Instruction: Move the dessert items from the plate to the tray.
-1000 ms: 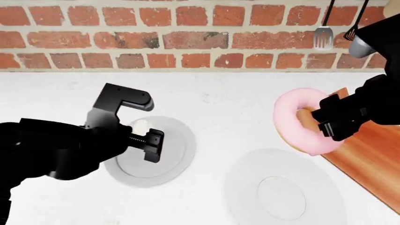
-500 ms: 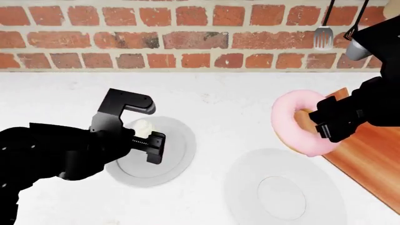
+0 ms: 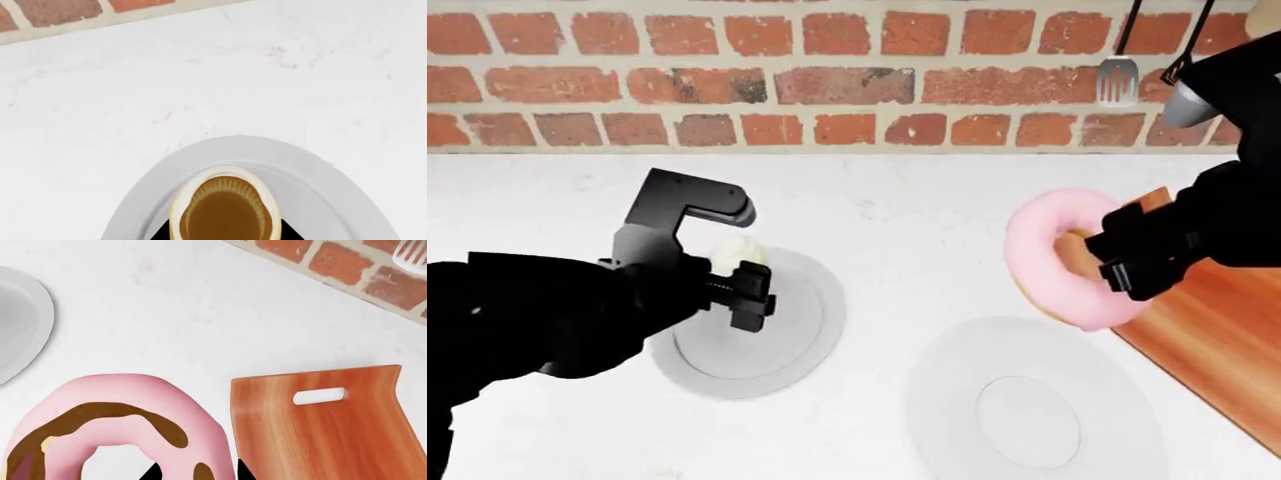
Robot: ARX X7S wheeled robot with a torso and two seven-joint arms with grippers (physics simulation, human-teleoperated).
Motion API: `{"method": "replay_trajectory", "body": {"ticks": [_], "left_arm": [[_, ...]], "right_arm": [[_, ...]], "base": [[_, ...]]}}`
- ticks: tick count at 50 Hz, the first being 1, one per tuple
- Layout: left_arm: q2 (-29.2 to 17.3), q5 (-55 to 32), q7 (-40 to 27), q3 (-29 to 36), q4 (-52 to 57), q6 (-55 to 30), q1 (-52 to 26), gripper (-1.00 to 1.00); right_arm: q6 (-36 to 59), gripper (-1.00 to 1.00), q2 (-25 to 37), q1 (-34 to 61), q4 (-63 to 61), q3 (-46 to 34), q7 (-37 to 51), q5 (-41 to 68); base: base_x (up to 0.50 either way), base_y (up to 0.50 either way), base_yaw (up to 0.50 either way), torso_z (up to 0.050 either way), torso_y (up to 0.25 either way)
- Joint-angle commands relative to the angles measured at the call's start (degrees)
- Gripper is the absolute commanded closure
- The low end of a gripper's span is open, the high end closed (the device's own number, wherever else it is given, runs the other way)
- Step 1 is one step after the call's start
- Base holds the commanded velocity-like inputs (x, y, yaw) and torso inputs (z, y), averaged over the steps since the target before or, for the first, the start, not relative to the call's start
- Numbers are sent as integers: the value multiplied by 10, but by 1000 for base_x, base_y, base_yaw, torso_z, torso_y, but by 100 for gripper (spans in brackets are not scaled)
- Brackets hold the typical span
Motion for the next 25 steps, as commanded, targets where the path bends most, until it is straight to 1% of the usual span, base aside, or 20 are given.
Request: {"method": "replay_trajectory", "body": {"ticks": [1, 7, 13, 19, 25], "left_arm": [[-14, -40, -33, -25, 24, -7, -40, 100], [-27, -112, -86, -38, 32, -45, -107, 100], [-27, -167, -131, -38, 27, -68, -165, 100], [-21, -184, -143, -37, 21, -72, -194, 100], [-19, -182, -139, -36, 17, -73, -205, 100]], "right_arm": [[-4, 100, -1, 15, -1, 9, -3, -13], [2, 100, -2, 42, 8, 18, 4, -8], [19, 100, -7, 75, 20, 22, 10, -5], [28, 100, -6, 94, 26, 23, 16, 0], [28, 100, -5, 102, 25, 24, 17, 0]], "base": [[0, 0, 0, 0, 0], [0, 0, 0, 0, 0], [0, 0, 0, 0, 0], [-21, -149, 0, 0, 0], [-98, -287, 0, 0, 0]]}}
